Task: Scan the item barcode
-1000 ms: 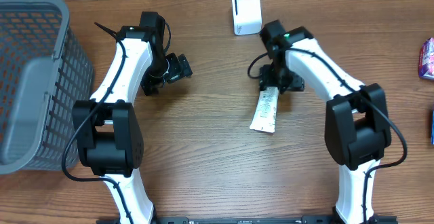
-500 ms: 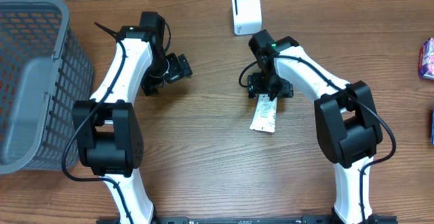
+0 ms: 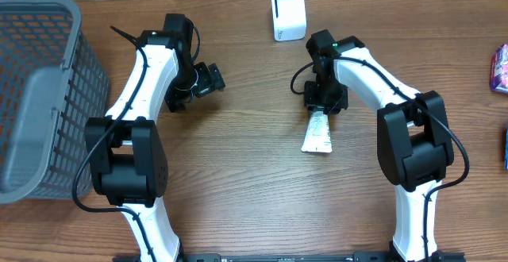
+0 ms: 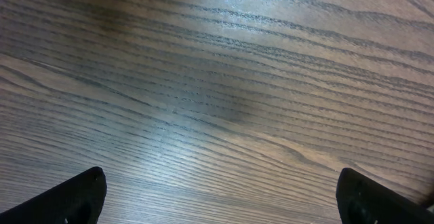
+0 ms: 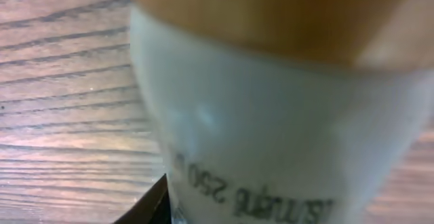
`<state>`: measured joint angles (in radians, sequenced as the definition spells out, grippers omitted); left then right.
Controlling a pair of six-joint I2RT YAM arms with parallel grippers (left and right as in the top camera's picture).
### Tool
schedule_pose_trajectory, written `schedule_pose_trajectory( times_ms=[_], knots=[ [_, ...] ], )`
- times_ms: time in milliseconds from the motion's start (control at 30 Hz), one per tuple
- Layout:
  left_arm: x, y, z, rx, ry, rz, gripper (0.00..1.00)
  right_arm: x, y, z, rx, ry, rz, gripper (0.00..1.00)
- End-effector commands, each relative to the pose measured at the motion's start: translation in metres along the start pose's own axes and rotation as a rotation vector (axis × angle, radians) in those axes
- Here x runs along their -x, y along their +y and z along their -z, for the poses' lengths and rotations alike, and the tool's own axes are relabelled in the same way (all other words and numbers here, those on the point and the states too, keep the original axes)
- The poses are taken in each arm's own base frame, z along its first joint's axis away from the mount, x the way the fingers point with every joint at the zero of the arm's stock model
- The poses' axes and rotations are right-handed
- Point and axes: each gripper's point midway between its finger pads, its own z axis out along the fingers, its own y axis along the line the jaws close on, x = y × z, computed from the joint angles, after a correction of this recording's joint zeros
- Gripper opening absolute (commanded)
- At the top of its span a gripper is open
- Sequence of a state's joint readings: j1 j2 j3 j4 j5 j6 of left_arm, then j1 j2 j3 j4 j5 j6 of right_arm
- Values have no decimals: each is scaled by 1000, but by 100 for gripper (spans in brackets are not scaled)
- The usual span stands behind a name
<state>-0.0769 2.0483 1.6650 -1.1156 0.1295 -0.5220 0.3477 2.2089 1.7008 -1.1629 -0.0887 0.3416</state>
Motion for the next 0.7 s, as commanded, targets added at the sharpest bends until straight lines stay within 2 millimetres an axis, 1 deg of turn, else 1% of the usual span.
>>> schedule_pose_trajectory(
  times_ms=[0, 100, 133, 167, 300, 333, 400, 533, 667],
  knots=[
    [1, 1, 0, 10, -3, 1, 100, 19, -10, 32, -81, -86, -2, 31],
    [2, 1, 0, 9, -4, 2, 100, 19, -27, 52, -203, -105, 1, 31],
    [2, 1, 0, 8, -6, 1, 100, 18, -37, 62, -279, -113, -1, 30],
    [2, 1, 0, 7, -7, 1, 100, 17, -47, 67, -339, -124, -19, 29],
    [2, 1, 0, 7, -7, 1, 100, 13, -80, 79, -540, -149, -83, 28],
    [2, 1, 0, 7, -7, 1, 100, 12, -86, 81, -569, -155, -100, 27],
    [2, 1, 0, 7, -7, 1, 100, 12, -93, 81, -598, -164, -127, 25],
    [2, 0, 0, 7, -8, 1, 100, 13, -97, 72, -610, -175, -147, 25],
    [2, 0, -1, 7, -7, 1, 100, 15, -113, 60, -711, -200, -164, 26]
  ],
)
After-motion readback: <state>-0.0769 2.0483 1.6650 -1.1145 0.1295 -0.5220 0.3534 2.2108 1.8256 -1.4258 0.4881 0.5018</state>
